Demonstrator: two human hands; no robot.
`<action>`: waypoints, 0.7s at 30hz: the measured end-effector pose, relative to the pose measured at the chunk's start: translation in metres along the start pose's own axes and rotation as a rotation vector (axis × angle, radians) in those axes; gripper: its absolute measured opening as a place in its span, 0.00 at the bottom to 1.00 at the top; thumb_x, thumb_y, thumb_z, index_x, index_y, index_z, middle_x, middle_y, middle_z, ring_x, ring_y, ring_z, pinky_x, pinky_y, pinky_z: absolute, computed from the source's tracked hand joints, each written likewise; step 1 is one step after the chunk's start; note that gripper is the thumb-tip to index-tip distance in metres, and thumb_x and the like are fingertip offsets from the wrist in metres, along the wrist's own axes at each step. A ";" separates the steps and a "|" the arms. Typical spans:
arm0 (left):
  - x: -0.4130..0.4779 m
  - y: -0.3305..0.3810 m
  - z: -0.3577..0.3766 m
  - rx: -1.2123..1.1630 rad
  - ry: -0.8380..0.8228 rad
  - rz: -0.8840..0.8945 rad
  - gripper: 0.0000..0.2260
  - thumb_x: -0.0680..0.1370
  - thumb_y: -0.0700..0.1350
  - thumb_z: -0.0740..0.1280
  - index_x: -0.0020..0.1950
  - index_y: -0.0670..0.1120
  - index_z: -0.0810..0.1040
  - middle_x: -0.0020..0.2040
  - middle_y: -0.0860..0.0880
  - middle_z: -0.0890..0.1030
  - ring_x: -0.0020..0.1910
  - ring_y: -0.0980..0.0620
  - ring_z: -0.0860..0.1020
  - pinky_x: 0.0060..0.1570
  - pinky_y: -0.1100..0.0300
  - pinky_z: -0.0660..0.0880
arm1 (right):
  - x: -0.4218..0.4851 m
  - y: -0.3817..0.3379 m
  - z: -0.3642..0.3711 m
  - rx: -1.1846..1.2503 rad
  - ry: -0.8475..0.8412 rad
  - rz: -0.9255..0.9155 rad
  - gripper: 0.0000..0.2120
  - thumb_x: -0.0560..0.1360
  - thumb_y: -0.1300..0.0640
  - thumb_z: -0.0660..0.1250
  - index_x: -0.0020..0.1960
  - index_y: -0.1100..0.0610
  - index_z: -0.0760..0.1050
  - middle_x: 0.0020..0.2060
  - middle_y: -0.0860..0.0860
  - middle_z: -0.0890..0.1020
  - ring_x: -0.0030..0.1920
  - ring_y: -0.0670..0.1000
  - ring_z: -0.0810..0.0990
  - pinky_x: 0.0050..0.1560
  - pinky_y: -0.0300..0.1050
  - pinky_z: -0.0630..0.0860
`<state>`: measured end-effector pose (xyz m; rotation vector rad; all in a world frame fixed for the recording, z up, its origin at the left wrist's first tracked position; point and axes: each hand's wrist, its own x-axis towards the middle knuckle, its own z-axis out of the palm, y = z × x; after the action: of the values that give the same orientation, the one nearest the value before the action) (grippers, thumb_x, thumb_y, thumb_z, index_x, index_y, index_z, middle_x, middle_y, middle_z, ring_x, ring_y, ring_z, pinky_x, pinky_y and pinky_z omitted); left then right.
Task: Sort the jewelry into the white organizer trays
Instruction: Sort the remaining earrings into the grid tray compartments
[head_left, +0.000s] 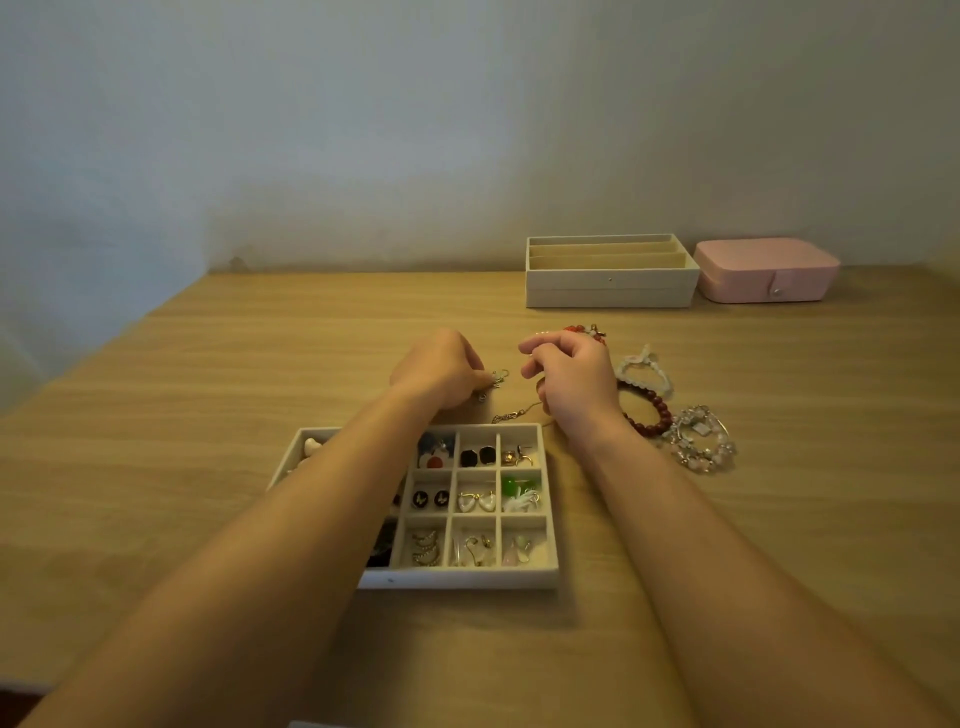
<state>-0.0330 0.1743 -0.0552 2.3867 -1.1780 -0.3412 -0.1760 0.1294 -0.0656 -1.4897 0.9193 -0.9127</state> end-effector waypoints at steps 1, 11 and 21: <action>0.000 -0.001 0.000 -0.022 0.000 0.005 0.07 0.78 0.51 0.71 0.52 0.49 0.82 0.47 0.51 0.82 0.47 0.52 0.78 0.51 0.53 0.78 | -0.001 0.000 0.000 0.007 0.000 -0.001 0.11 0.82 0.61 0.60 0.52 0.55 0.81 0.36 0.49 0.81 0.32 0.46 0.73 0.31 0.39 0.71; -0.040 0.000 -0.036 -0.464 0.053 0.159 0.07 0.76 0.46 0.75 0.52 0.48 0.82 0.45 0.51 0.84 0.41 0.56 0.80 0.37 0.66 0.72 | -0.016 -0.010 0.001 -0.028 -0.064 -0.107 0.15 0.81 0.62 0.62 0.63 0.48 0.79 0.55 0.44 0.78 0.59 0.49 0.77 0.59 0.49 0.78; -0.067 0.000 -0.042 -0.666 0.139 0.238 0.05 0.76 0.44 0.73 0.51 0.51 0.82 0.45 0.51 0.85 0.39 0.59 0.80 0.37 0.64 0.74 | -0.021 -0.009 0.001 -0.032 -0.240 -0.176 0.11 0.79 0.57 0.71 0.61 0.54 0.81 0.49 0.46 0.85 0.49 0.41 0.82 0.43 0.31 0.76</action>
<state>-0.0566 0.2397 -0.0178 1.6539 -1.0592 -0.4044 -0.1831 0.1496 -0.0580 -1.6862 0.6375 -0.8256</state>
